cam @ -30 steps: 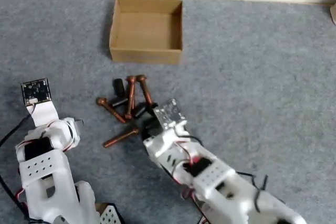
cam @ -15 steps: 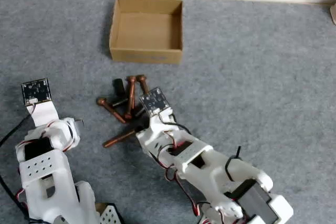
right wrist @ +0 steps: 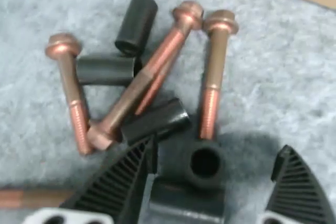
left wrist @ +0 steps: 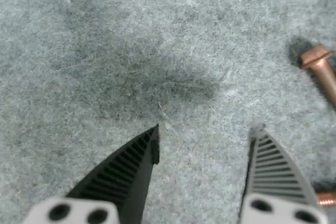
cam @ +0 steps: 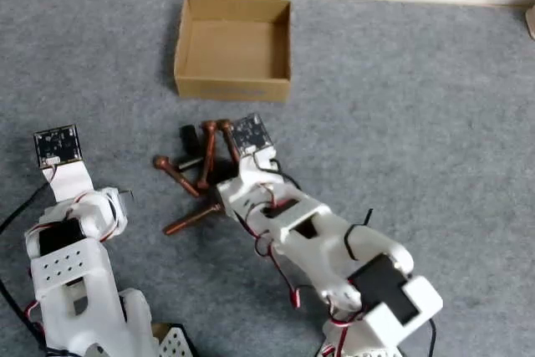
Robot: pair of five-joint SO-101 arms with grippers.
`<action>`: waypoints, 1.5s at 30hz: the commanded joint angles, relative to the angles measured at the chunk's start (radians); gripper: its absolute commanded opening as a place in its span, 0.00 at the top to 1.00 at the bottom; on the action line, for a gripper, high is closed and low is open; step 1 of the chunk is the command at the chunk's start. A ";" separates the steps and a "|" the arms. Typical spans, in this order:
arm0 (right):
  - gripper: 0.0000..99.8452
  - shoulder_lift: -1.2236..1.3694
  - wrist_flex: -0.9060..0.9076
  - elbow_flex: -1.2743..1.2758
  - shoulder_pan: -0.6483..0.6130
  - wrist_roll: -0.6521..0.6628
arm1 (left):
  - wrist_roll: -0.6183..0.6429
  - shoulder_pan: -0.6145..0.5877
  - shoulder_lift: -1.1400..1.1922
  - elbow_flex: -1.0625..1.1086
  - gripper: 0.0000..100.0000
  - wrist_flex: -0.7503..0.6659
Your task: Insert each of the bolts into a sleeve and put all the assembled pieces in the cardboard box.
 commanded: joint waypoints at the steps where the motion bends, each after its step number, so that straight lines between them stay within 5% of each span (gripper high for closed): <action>1: 0.67 0.038 -0.012 -0.042 0.018 -0.003 | -0.005 0.015 -0.004 -0.007 0.73 -0.015; 4: 0.71 0.041 -0.010 -0.042 0.018 -0.003 | -0.005 0.013 -0.004 -0.007 0.73 -0.015; 8: 0.99 0.041 -0.010 -0.041 0.018 -0.003 | -0.005 0.012 -0.004 -0.007 0.73 -0.015; 18: 1.00 -0.067 -0.001 -0.024 0.016 -0.003 | -0.005 0.012 -0.004 -0.005 0.73 -0.015; 29: 1.00 -0.788 0.799 0.051 0.084 0.011 | -0.005 0.015 -0.004 0.015 0.73 -0.048; 33: 1.00 -0.951 1.069 -0.033 0.196 0.222 | -0.005 0.015 -0.004 0.015 0.73 -0.048; 39: 1.00 -0.839 1.351 -0.177 0.357 0.376 | -0.005 0.015 -0.004 0.016 0.73 -0.048; 45: 1.00 -0.475 1.414 -0.242 0.414 0.384 | -0.005 0.015 -0.004 0.021 0.73 -0.051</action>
